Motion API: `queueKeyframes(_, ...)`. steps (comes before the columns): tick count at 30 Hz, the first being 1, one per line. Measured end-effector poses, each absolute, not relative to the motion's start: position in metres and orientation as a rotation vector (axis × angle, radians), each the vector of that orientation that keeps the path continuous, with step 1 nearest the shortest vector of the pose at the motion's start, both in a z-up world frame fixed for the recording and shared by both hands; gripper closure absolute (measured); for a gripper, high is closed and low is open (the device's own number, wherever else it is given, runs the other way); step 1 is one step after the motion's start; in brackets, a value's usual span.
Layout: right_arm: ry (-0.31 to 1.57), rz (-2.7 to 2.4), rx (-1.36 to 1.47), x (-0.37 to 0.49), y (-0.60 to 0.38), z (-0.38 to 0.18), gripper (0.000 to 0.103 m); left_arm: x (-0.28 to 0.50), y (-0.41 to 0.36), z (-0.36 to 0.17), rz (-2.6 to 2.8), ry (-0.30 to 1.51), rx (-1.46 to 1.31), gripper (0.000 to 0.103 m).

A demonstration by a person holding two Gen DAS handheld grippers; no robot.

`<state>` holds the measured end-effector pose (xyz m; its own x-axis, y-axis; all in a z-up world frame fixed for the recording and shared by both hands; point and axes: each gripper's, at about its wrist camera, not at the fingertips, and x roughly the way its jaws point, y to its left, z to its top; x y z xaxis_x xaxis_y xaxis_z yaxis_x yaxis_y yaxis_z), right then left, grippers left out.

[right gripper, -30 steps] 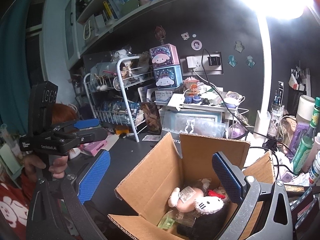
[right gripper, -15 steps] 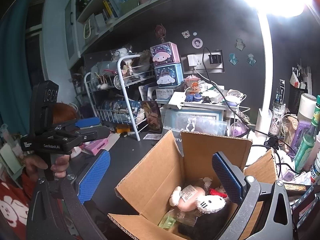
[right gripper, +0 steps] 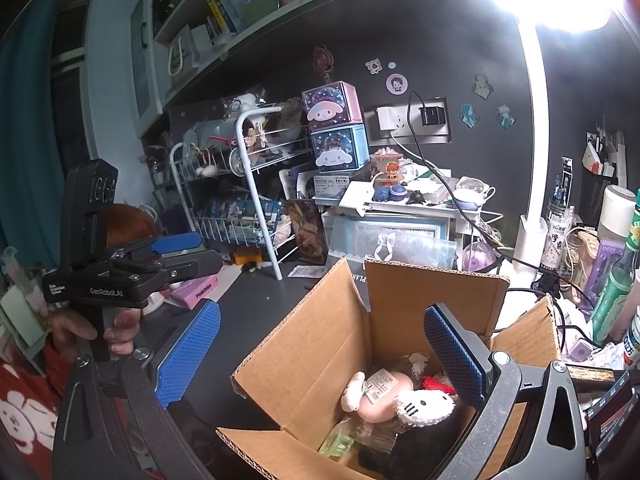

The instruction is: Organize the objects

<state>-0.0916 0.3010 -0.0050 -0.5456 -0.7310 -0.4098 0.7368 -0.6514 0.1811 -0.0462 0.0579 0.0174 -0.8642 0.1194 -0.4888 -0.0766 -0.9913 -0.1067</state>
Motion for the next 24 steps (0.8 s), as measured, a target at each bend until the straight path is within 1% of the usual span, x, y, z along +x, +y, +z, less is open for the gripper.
queueKeyframes(24, 0.019, -2.207, 0.574, -0.0908, 0.3005, -0.0072, 0.0, -0.0501, 0.0584, 0.0178, 2.949, -0.135, -0.751, 0.001)
